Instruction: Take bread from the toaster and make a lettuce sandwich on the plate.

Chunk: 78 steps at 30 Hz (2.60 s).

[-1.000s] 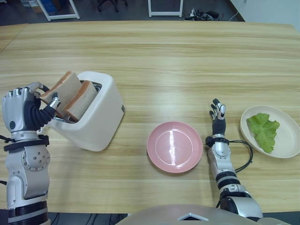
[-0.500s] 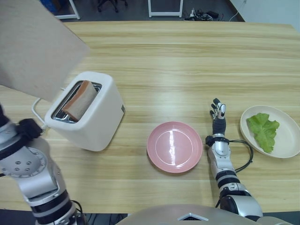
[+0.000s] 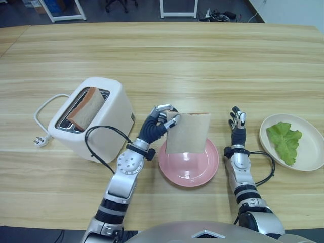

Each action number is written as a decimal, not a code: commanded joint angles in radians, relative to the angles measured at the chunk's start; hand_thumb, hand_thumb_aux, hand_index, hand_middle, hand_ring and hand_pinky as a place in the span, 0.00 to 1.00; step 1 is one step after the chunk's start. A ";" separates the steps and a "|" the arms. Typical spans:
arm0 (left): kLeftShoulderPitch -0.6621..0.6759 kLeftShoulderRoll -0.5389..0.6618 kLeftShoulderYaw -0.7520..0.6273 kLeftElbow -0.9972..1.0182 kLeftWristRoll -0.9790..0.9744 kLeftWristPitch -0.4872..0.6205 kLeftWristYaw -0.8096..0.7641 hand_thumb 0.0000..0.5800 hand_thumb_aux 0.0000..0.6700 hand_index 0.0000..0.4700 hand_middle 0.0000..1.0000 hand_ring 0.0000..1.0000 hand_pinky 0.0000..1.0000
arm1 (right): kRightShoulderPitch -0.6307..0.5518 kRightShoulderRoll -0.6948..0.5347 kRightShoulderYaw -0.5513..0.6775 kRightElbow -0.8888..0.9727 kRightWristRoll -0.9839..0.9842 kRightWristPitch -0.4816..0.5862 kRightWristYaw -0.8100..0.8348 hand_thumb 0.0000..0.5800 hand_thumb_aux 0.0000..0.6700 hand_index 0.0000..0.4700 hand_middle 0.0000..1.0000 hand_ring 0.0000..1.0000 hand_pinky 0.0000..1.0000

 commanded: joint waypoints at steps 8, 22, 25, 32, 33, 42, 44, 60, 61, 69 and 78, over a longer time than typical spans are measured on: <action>0.083 0.088 -0.075 0.000 0.166 0.044 -0.111 1.00 1.00 1.00 1.00 1.00 1.00 | 0.063 -0.006 -0.001 0.029 -0.002 0.056 -0.003 0.00 0.00 0.00 0.00 0.00 0.00; 0.089 0.201 0.019 -0.299 0.775 0.027 0.232 0.00 0.00 0.00 0.00 0.00 0.00 | 0.069 -0.005 0.001 0.019 -0.001 0.061 0.000 0.00 0.00 0.00 0.00 0.00 0.00; 0.107 0.173 0.108 -0.380 0.694 -0.070 0.353 0.00 0.00 0.00 0.00 0.00 0.00 | 0.092 -0.012 0.027 -0.036 -0.049 0.021 -0.022 0.00 0.00 0.00 0.00 0.00 0.00; 0.123 -0.070 0.202 0.013 -0.097 -0.088 0.102 0.00 0.00 0.00 0.00 0.00 0.00 | 0.264 -0.153 -0.002 -0.715 -0.296 -0.068 -0.036 0.00 0.00 0.00 0.00 0.00 0.00; 0.124 -0.091 0.213 0.054 -0.149 -0.098 0.080 0.00 0.00 0.00 0.00 0.00 0.00 | 0.276 -0.188 -0.043 -0.793 -0.336 -0.059 -0.038 0.00 0.00 0.00 0.00 0.00 0.00; 0.124 -0.138 0.230 0.172 -0.144 -0.192 0.063 0.00 0.00 0.00 0.00 0.00 0.00 | 0.293 -0.583 -0.244 -0.654 -0.900 0.238 -0.214 0.00 0.00 0.00 0.00 0.00 0.00; 0.134 -0.144 0.227 0.175 -0.133 -0.200 0.068 0.00 0.00 0.00 0.00 0.00 0.00 | 0.272 -0.672 -0.163 -0.458 -1.030 0.341 -0.245 0.00 0.00 0.00 0.00 0.00 0.00; 0.149 -0.162 0.226 0.201 -0.094 -0.204 0.061 0.00 0.00 0.00 0.00 0.00 0.00 | 0.125 -0.761 0.188 0.006 -0.992 0.434 -0.321 0.77 0.52 0.52 0.00 0.00 0.00; 0.150 -0.162 0.227 0.204 -0.094 -0.205 0.061 0.00 0.00 0.00 0.00 0.00 0.00 | 0.124 -0.764 0.199 0.005 -0.982 0.429 -0.315 0.81 0.57 0.57 0.00 0.00 0.00; 0.155 -0.168 0.224 0.217 -0.084 -0.207 0.068 0.00 0.00 0.00 0.00 0.00 0.00 | 0.138 -0.798 0.238 -0.033 -0.898 0.411 -0.309 1.00 1.00 1.00 0.00 0.00 0.00; 0.151 -0.177 0.224 0.246 -0.073 -0.219 0.077 0.00 0.00 0.00 0.00 0.00 0.00 | 0.201 -0.840 0.183 -0.240 -0.826 0.405 -0.339 1.00 1.00 1.00 0.00 0.00 0.00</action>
